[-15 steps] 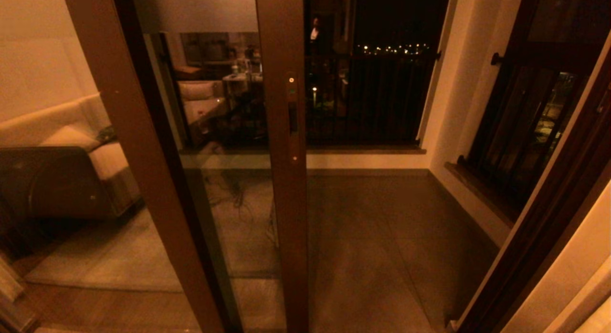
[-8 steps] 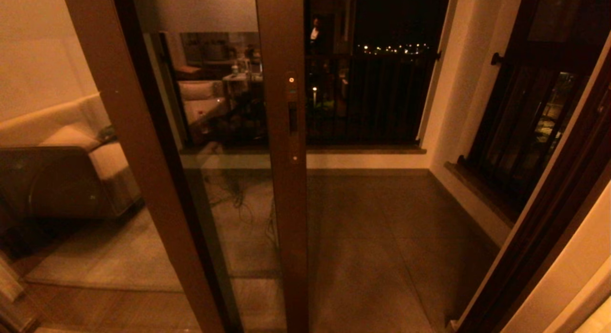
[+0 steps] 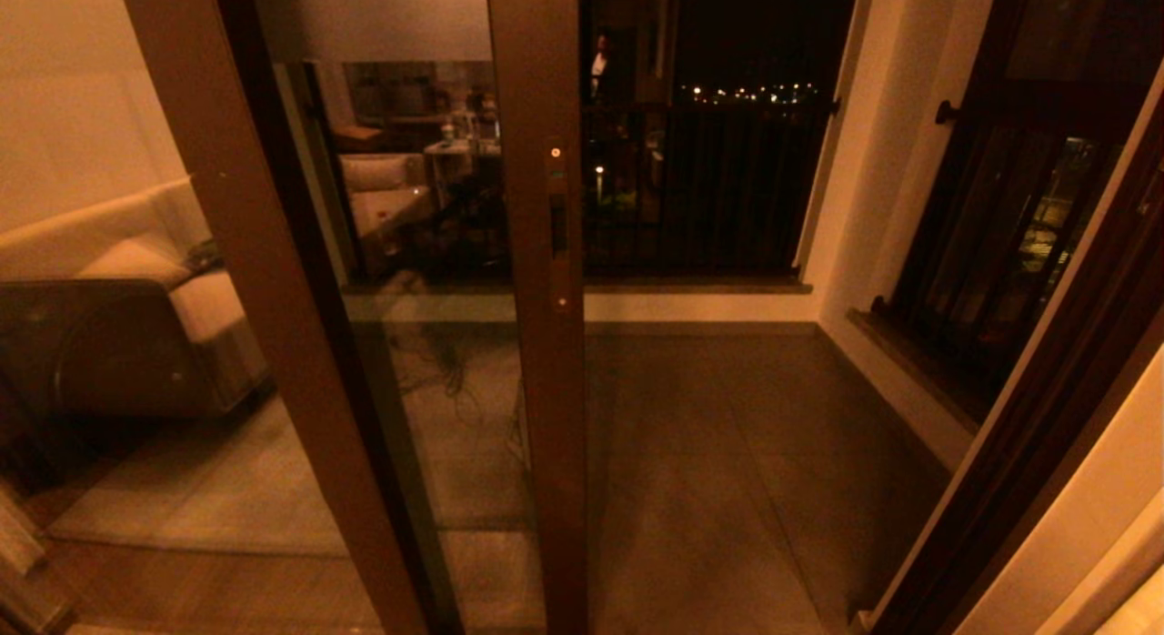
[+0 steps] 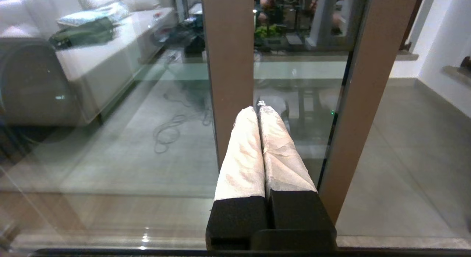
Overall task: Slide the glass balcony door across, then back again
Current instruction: Open the slid door
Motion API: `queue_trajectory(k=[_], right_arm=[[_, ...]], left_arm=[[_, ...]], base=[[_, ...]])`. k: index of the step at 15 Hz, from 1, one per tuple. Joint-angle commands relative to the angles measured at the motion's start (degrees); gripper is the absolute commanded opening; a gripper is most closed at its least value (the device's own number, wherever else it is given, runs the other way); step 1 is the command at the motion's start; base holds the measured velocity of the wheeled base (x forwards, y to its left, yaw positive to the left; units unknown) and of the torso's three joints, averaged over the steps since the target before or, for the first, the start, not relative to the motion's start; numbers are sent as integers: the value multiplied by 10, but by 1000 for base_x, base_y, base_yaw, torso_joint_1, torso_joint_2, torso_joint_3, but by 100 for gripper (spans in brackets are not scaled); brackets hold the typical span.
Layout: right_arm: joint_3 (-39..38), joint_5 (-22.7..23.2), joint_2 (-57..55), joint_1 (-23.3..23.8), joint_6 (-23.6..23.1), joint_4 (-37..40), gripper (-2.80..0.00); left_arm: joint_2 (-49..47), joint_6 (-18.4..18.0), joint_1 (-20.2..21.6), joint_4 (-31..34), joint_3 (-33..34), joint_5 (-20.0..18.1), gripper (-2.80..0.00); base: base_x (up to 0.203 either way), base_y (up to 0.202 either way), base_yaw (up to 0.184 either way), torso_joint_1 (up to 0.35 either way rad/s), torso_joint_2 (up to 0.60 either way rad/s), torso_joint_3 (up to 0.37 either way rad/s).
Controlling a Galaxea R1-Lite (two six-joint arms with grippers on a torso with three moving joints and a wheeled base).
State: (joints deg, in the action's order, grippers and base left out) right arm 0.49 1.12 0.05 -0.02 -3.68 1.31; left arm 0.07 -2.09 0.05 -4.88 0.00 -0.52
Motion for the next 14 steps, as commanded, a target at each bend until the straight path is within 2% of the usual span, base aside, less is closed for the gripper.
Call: queue_trajectory(k=[1,3,4,9,10,13,14], right_arm=[[-1,0,-1,0,1,3,-280],[-1,0,-1,0,1,3,-280],[-1,0,-1,0,1,3,-280],[-1,0,-1,0,1,3,-280],[-1,0,-1,0,1,3,-280],[-1,0,-1,0,1,1,-280],[-1,0,0,0,1,1,-280]], left_arm=[[-1,-2,0,0,10,-5,-280],[-34,-4,1,9,-47,-35,-280],[-80,-4,2,11,-86,-45,-280],[-453,-4,-11,-23,-363,-67,-280],[-520,-4,-38,-29,-402,-68,-280],[-665,6,-198,-45,-508,-50,-280],[-715,12,-234,-50,-545,-42,-280]], base=[[0,0,0,0,0,0],[0,0,0,0,0,0],[0,0,0,0,0,0],[0,0,0,0,0,0],[0,0,0,0,0,0],[0,0,0,0,0,0],[0,0,0,0,0,0]])
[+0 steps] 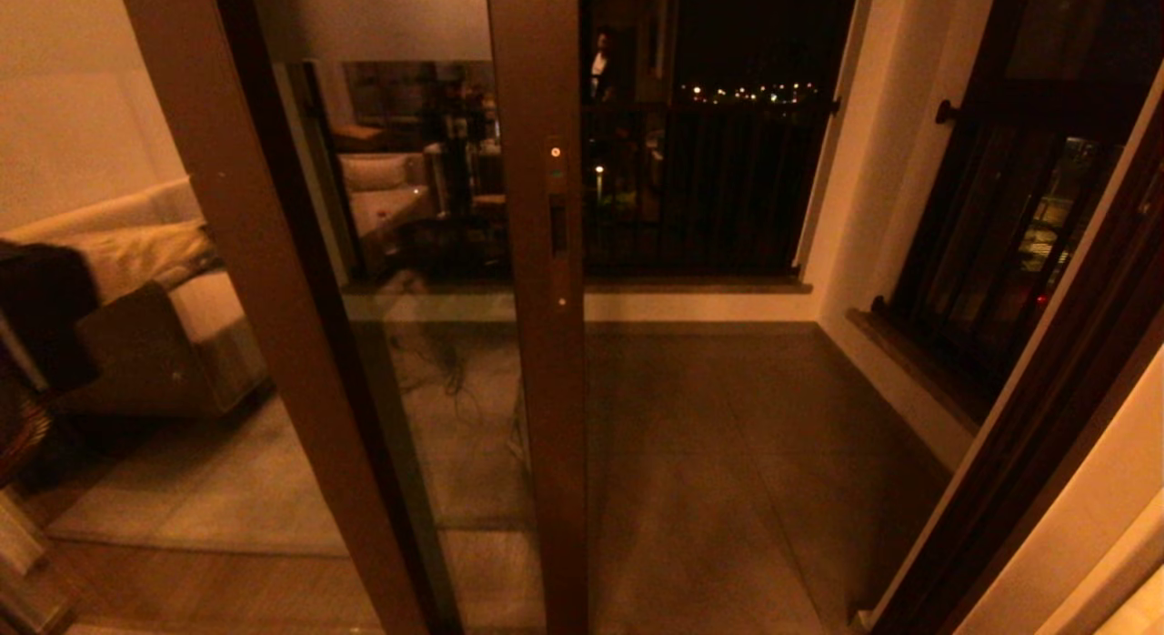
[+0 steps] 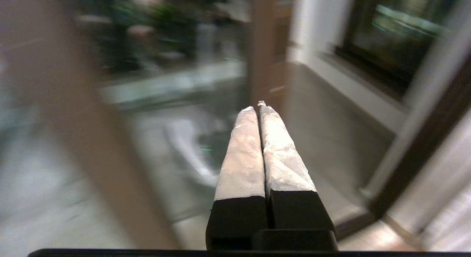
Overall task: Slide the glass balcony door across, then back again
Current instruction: Open the slid door
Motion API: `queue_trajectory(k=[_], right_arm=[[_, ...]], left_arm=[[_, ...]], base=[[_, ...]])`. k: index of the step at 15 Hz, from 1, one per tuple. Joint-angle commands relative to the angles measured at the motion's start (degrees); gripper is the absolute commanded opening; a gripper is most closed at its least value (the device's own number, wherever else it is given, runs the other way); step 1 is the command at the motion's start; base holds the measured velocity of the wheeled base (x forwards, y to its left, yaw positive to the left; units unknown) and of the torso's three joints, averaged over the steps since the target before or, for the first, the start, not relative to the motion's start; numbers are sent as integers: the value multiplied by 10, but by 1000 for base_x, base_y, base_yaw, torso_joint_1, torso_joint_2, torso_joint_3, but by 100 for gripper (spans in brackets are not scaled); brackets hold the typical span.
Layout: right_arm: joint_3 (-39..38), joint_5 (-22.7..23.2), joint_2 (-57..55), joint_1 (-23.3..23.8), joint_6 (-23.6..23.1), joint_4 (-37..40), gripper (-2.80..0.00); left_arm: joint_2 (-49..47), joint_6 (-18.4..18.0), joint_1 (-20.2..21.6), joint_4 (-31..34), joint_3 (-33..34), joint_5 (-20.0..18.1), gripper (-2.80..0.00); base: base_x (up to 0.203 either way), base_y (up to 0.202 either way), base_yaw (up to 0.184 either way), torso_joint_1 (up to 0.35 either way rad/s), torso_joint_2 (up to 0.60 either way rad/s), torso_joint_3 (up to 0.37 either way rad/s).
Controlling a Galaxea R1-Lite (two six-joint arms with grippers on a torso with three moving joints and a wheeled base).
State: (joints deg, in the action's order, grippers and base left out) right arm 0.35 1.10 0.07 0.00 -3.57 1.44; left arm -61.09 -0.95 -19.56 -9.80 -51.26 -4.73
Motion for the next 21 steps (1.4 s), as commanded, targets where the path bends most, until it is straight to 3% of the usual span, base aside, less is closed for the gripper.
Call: queue_trajectory(k=[1,6,12,17,21], right_arm=[[0,0,-1,0,0,0,-280],[0,0,-1,0,0,0,-280],[0,0,-1,0,0,0,-280],[0,0,-1,-1,0,0,-280],[0,0,-1,0,0,0,-280]], left_arm=[[-147,4,-63,-11,-63,6,-280],[-328,11,-133,-108,-200,22,-280],[-466,0,-160,-186,-284,35,-280],[-568,-2,-193,-206,-398,81,-280],[-637,-4,-199,-219,-480,147,-280]], base=[[0,0,0,0,0,0],[0,0,0,0,0,0],[0,0,0,0,0,0],[0,0,0,0,0,0],[0,0,0,0,0,0]])
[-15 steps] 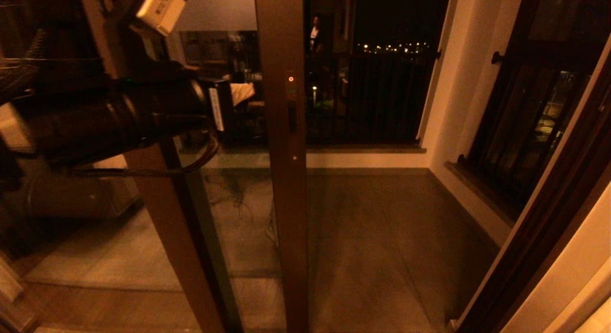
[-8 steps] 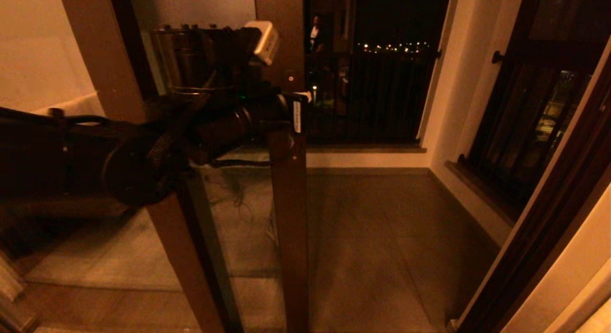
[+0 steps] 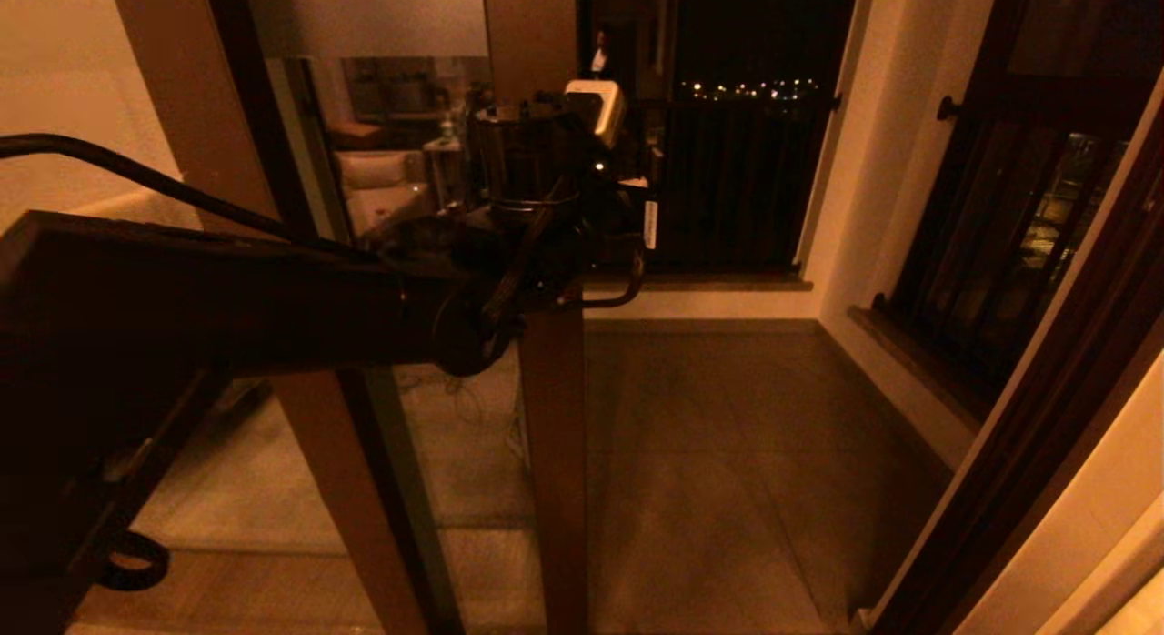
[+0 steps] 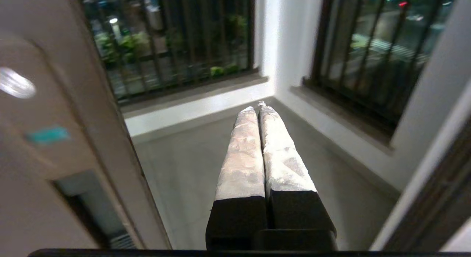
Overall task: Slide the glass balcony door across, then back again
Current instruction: Open the slid door
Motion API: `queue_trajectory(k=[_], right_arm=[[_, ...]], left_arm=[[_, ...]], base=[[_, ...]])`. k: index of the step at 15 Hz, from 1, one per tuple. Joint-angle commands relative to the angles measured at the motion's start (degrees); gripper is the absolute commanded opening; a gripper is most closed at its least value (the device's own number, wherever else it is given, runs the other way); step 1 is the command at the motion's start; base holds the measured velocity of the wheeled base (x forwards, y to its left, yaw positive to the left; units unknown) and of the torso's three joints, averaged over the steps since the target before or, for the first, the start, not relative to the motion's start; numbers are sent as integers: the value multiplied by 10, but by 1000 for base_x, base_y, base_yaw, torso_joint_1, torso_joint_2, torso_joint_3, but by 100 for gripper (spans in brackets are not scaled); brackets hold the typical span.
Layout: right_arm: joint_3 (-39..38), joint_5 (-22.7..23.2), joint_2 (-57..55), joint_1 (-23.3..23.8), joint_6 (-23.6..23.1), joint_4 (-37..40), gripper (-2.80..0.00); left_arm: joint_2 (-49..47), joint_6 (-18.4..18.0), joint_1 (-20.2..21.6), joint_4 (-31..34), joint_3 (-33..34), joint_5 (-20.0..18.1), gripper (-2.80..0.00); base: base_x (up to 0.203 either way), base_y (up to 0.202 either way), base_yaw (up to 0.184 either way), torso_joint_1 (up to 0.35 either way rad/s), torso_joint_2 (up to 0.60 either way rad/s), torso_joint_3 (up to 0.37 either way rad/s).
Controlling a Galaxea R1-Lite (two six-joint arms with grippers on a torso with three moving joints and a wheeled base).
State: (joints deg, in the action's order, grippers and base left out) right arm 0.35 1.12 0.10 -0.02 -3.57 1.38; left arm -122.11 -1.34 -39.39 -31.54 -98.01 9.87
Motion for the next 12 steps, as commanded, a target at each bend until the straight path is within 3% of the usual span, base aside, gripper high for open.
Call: queue_trajectory(k=[1,3,7,12], right_arm=[[0,0,-1,-1,0,0,-280],[0,0,-1,-1,0,0,-280],[0,0,-1,0,0,0,-280],[0,0,-1,0,0,0,-280]], left_arm=[[-30,-4,-1,-2,-13,18,-280],[-41,-9,1,-6,-24,50,-280],[-45,-39,13,-7,-28,64,-280],[-48,-42,43,-7,-27,78,-280]], base=[[0,0,0,0,0,0],[0,0,0,0,0,0],[0,0,0,0,0,0],[0,0,0,0,0,0]])
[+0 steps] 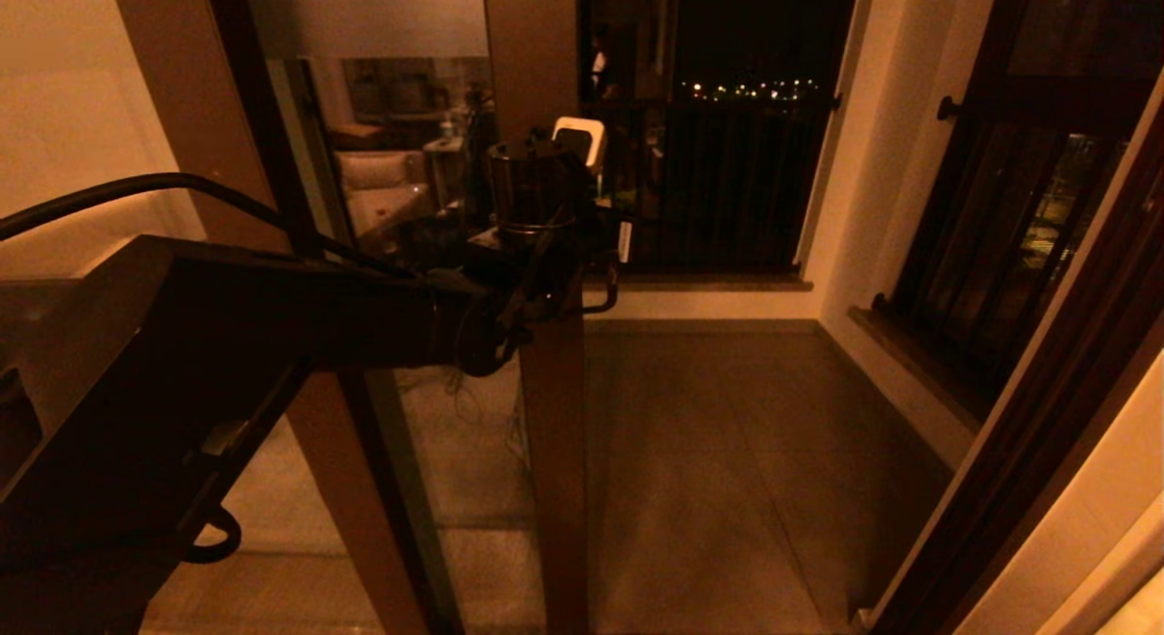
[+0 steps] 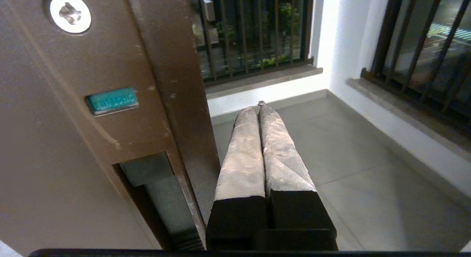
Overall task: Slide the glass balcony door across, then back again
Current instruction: Open the slid door
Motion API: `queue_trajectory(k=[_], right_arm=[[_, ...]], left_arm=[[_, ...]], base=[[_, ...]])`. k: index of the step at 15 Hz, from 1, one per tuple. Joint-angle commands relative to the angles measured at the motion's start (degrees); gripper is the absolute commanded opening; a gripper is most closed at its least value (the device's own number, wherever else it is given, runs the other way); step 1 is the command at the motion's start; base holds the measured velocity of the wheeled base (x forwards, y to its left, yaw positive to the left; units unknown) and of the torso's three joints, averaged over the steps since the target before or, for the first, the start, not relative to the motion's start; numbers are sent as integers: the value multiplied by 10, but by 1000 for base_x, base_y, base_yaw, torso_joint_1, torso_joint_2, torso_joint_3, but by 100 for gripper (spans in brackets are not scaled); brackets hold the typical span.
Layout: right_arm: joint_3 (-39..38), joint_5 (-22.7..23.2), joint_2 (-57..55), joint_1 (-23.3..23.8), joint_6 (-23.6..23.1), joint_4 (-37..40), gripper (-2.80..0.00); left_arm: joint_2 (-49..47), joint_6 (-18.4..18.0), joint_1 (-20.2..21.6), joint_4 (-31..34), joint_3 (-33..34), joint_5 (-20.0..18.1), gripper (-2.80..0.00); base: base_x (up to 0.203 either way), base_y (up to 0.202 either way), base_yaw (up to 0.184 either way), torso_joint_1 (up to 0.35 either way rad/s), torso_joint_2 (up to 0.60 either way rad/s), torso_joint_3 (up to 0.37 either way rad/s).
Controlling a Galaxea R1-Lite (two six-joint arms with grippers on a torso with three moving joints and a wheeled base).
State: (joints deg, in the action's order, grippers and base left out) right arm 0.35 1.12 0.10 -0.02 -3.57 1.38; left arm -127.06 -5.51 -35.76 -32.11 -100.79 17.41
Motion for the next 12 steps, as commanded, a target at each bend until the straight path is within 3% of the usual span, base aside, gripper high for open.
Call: queue_trajectory(k=[1,12], right_arm=[[0,0,-1,0,0,0,-280],[0,0,-1,0,0,0,-280]], left_arm=[[1,0,13,-2,1,3,-280],[9,-3,31,-1,6,3,-280]], base=[[0,0,0,0,0,0],[0,0,0,0,0,0]])
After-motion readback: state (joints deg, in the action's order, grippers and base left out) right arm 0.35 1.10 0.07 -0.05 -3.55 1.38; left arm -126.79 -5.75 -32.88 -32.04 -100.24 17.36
